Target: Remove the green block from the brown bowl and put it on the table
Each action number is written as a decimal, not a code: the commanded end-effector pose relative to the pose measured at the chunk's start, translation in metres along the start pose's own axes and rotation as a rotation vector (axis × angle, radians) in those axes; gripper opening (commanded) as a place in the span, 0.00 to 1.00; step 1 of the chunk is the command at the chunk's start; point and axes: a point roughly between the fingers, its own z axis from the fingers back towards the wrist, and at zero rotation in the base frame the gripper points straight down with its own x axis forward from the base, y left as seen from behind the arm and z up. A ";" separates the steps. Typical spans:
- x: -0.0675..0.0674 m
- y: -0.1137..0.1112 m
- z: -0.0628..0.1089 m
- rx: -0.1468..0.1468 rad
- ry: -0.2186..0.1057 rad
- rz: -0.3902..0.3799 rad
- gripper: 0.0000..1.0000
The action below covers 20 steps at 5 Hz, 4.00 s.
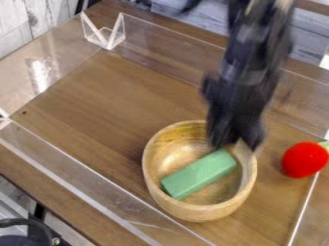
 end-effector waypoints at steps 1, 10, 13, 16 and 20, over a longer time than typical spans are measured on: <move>0.007 0.026 0.044 0.043 -0.075 0.005 0.00; -0.004 -0.010 -0.074 -0.007 -0.167 -0.014 0.00; -0.014 -0.002 -0.061 0.046 -0.122 0.102 0.00; -0.017 0.002 -0.066 0.056 -0.102 0.203 0.00; -0.019 -0.003 -0.063 0.052 -0.097 0.162 0.00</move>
